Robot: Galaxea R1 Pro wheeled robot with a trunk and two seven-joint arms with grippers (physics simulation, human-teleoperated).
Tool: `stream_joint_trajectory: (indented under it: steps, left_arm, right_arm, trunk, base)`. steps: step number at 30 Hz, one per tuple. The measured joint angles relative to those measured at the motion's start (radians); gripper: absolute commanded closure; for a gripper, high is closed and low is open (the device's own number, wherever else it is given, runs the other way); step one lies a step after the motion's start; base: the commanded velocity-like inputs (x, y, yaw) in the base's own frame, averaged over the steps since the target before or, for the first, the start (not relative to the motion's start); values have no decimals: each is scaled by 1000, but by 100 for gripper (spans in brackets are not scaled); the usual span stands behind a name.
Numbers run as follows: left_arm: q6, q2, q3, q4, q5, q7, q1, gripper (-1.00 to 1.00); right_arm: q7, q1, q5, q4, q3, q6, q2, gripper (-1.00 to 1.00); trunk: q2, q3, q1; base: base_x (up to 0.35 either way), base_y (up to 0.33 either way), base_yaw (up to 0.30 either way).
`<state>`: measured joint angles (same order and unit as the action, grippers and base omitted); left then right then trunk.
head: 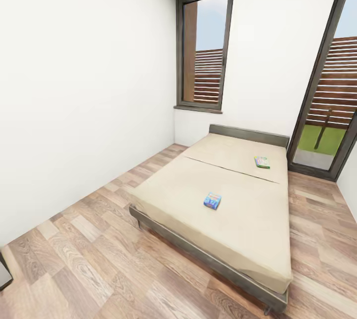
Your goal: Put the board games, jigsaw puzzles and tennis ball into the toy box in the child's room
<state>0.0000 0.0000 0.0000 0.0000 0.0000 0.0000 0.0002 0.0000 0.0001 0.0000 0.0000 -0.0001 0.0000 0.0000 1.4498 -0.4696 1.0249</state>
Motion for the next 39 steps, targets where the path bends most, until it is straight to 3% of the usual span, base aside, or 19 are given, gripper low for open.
stream_joint_trajectory:
  steps: [4,12,29,39]
  left_arm:
    - [4,-15,-1,-1,1,0,-2,-100]
    - [-14,-13,1,-1,1,0,-2,-100]
    - [-108,-10,-1,-2,1,0,-1,-100]
    - [-112,-10,0,-1,2,0,-2,-100]
  right_arm:
    - [1,-2,0,0,-1,4,17,-100]
    - [1,-1,-1,0,-2,0,32,-100]
    - [1,-2,0,0,2,-40,30,-100]
    - [1,-2,7,0,5,-36,34,-100]
  trunk:
    - [0,0,0]
    - [0,0,0]
    - [0,0,0]
    - [0,-1,0]
  base:
    - [0,0,0]
    - [0,0,0]
    - [0,0,0]
    - [0,0,51]
